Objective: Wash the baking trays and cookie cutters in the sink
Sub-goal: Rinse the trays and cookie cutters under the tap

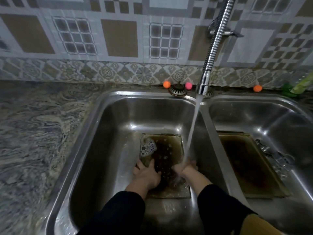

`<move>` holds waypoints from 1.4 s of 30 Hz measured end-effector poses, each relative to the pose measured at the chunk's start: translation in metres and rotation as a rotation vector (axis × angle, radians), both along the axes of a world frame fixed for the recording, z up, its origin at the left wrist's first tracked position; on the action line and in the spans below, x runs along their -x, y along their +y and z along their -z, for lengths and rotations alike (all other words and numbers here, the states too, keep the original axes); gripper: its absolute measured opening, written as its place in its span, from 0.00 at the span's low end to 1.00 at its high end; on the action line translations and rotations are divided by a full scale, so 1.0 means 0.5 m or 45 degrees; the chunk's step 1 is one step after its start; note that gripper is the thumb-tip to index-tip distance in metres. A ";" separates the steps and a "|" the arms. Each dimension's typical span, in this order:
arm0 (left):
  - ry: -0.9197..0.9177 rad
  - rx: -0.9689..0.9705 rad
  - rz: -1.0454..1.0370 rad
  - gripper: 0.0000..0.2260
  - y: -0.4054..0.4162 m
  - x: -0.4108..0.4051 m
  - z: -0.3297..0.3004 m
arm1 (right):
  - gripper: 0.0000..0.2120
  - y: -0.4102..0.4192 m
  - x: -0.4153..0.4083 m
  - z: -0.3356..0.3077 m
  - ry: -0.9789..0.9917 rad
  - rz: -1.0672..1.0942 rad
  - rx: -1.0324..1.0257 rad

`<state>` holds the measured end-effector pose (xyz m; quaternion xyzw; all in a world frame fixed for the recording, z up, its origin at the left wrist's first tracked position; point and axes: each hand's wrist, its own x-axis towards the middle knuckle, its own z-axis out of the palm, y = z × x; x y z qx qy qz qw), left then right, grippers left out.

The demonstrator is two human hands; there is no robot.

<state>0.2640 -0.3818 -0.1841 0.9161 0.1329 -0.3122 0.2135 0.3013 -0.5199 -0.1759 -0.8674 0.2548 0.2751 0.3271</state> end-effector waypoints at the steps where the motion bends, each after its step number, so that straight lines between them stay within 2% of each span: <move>1: 0.010 -0.005 0.005 0.31 0.001 0.002 0.000 | 0.31 0.000 -0.002 0.000 -0.027 0.066 -0.094; 5: 0.060 -0.004 0.009 0.33 -0.007 0.009 -0.016 | 0.21 -0.005 0.002 -0.007 -0.218 0.169 -0.382; 9: 0.078 -0.009 0.070 0.31 -0.024 0.015 -0.028 | 0.23 0.011 0.013 -0.038 -0.454 0.256 -0.650; 13: 0.087 -0.008 0.095 0.30 -0.026 0.012 -0.038 | 0.23 0.017 0.028 -0.078 -0.430 0.255 -0.815; 16: -0.005 0.026 0.148 0.28 -0.035 0.013 -0.043 | 0.24 0.019 0.032 -0.100 -0.474 0.191 -0.759; 20: -0.340 0.268 0.286 0.24 -0.072 0.007 -0.063 | 0.23 0.002 0.049 -0.129 -0.519 0.148 -0.748; 22: -0.432 0.339 0.294 0.23 -0.093 0.002 -0.080 | 0.22 -0.012 0.067 -0.146 -0.513 0.165 -0.763; 27: -0.468 0.448 0.133 0.24 -0.097 -0.017 -0.100 | 0.22 -0.039 0.097 -0.184 -0.605 0.087 -0.625; 29: -0.449 0.384 0.083 0.24 -0.082 -0.018 -0.101 | 0.22 -0.044 0.105 -0.199 -0.652 0.030 -0.561; 31: -0.457 0.282 0.145 0.24 -0.070 -0.011 -0.105 | 0.22 -0.047 0.113 -0.214 -0.672 0.014 -0.522; 36: -0.411 0.088 0.075 0.26 -0.032 0.020 -0.106 | 0.22 -0.055 0.119 -0.247 -0.662 0.179 -0.588; 39: -0.437 0.269 -0.067 0.26 -0.017 0.041 -0.110 | 0.22 -0.059 0.122 -0.267 -0.686 0.155 -0.579; 42: -0.623 0.500 -0.201 0.26 -0.016 0.048 -0.116 | 0.22 -0.068 0.118 -0.269 -0.694 0.146 -0.607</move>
